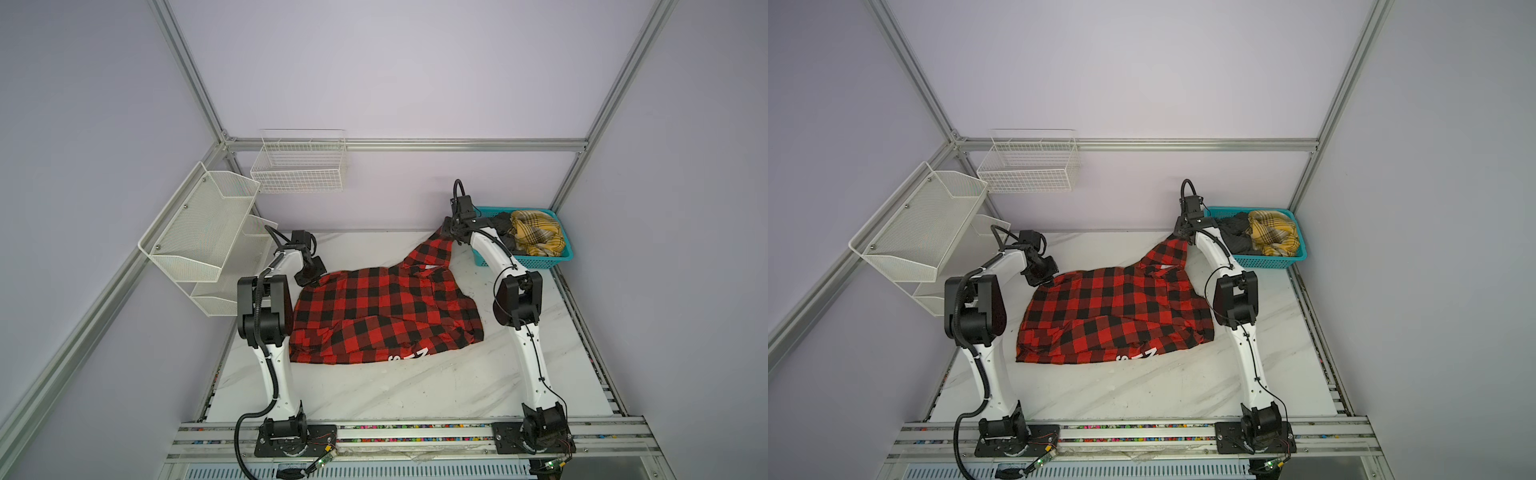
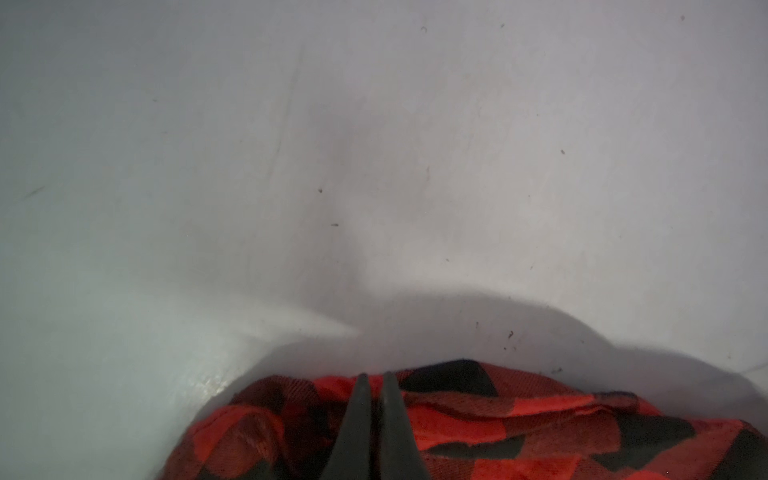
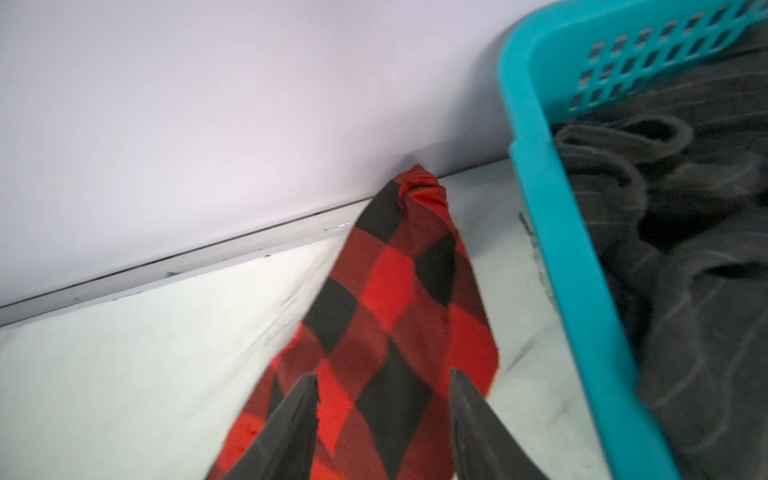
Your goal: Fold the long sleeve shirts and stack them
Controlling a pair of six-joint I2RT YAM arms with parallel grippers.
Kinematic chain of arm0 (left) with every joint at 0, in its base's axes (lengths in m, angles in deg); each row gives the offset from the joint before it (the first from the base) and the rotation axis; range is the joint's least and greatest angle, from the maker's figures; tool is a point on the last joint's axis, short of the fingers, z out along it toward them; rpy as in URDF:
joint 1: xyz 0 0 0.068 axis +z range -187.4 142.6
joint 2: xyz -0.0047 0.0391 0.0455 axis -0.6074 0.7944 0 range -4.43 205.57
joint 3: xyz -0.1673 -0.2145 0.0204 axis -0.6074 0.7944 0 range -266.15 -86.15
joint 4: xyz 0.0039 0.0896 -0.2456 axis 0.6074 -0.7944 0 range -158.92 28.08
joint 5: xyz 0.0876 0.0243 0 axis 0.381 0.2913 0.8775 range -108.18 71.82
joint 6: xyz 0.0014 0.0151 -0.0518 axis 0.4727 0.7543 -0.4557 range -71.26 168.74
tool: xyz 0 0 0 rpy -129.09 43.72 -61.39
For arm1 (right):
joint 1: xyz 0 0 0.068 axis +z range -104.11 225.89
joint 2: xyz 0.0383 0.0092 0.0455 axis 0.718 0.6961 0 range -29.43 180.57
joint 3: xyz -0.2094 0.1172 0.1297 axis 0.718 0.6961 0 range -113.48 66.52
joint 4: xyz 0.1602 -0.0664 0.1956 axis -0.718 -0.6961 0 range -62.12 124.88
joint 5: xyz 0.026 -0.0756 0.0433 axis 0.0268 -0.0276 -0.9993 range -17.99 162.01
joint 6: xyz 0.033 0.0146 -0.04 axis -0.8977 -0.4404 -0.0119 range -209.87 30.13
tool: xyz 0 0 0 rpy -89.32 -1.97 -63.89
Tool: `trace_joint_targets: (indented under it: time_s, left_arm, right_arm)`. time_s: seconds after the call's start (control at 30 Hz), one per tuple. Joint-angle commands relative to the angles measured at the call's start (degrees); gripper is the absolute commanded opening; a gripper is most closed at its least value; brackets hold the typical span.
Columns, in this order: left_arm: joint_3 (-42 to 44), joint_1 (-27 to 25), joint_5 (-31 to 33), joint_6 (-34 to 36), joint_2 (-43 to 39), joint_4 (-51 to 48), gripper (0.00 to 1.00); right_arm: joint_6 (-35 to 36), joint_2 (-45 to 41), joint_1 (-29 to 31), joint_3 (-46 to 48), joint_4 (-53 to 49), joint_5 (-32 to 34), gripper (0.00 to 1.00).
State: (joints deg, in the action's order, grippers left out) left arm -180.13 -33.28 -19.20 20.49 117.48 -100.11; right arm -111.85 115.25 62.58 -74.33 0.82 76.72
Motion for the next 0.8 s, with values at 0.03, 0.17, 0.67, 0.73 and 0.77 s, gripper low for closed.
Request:
trace_joint_targets:
  time_s: [0.03, 0.17, 0.67, 0.73, 0.77]
  left_arm:
    - [1.7, 0.4, 1.0, 0.7, -3.1, 1.3, 0.00]
    - [1.1, 0.4, 0.4, 0.0, -2.5, 1.4, 0.00]
    - [1.3, 0.4, 0.0, 0.2, -1.7, 1.5, 0.00]
    - [0.9, 0.4, 0.0, 0.2, -1.5, 1.5, 0.00]
    - [0.8, 0.4, 0.0, 0.3, -1.4, 1.5, 0.00]
  right_arm:
    - [-1.2, -3.2, 0.8, 6.2, -3.4, -0.3, 0.56]
    - [-2.7, -9.3, 0.8, 18.3, -4.1, 0.3, 0.59]
    - [-0.8, -9.9, 2.0, 21.7, -6.0, -6.1, 0.25]
    - [-0.4, -7.0, 2.0, 16.9, -9.1, -4.4, 0.45]
    - [-0.4, -4.8, 2.0, 13.7, -11.4, -2.8, 0.49]
